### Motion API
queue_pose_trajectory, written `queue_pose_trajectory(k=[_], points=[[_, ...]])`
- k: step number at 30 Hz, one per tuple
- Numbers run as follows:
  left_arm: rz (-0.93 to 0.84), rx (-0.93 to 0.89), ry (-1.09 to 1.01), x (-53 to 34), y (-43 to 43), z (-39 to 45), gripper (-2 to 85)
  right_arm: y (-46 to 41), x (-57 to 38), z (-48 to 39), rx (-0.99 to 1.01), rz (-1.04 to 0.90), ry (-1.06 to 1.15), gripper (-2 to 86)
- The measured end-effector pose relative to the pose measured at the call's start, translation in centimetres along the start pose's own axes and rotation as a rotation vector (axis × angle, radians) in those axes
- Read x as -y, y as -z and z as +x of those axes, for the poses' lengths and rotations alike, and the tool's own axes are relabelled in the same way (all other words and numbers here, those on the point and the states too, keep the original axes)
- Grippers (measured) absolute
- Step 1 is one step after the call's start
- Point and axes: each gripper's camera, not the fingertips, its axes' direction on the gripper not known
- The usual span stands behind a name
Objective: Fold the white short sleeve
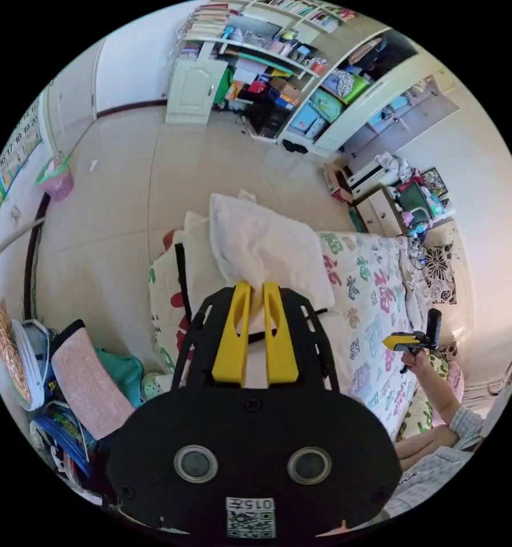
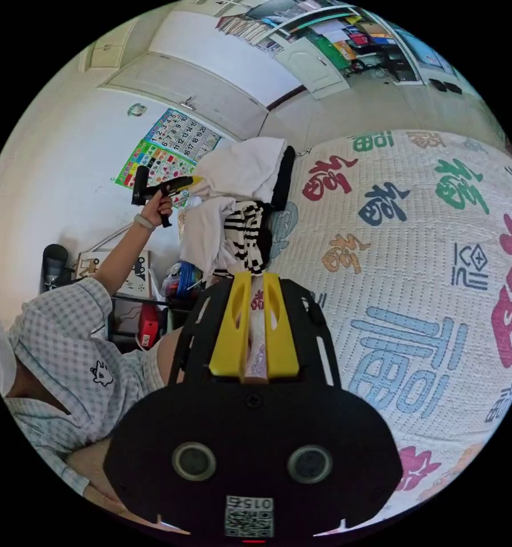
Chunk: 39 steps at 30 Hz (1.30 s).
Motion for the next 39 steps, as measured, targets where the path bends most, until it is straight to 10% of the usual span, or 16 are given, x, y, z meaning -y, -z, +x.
queue_pose_trajectory(k=[9, 16, 26, 29, 39], points=[[0.069, -0.547, -0.546, -2.7, 5.4, 18.6, 1.1, 4.7, -4.9, -13.4, -0.423, 0.184, 0.301, 14.6], [-0.004, -0.797, -0.760, -6.6, 2.0, 29.4, 7.4, 7.4, -13.7, -17.5, -0.539, 0.289, 0.321, 3.8], [-0.371, -0.740, -0.704, -16.1, -13.9, 32.7, 14.5, 14.0, -33.1, -15.2, -0.089, 0.644, 0.058, 0.8], [-0.514, -1.016, -0.582, -17.9, -17.6, 33.9, 4.0, 15.0, -37.2, -15.2, 0.000, 0.693, 0.008, 0.5], [-0.059, -1.026, -0.637, -13.6, -7.7, 34.1, -0.5, 23.0, -55.2, -19.5, 0.158, 1.122, -0.033, 0.5]])
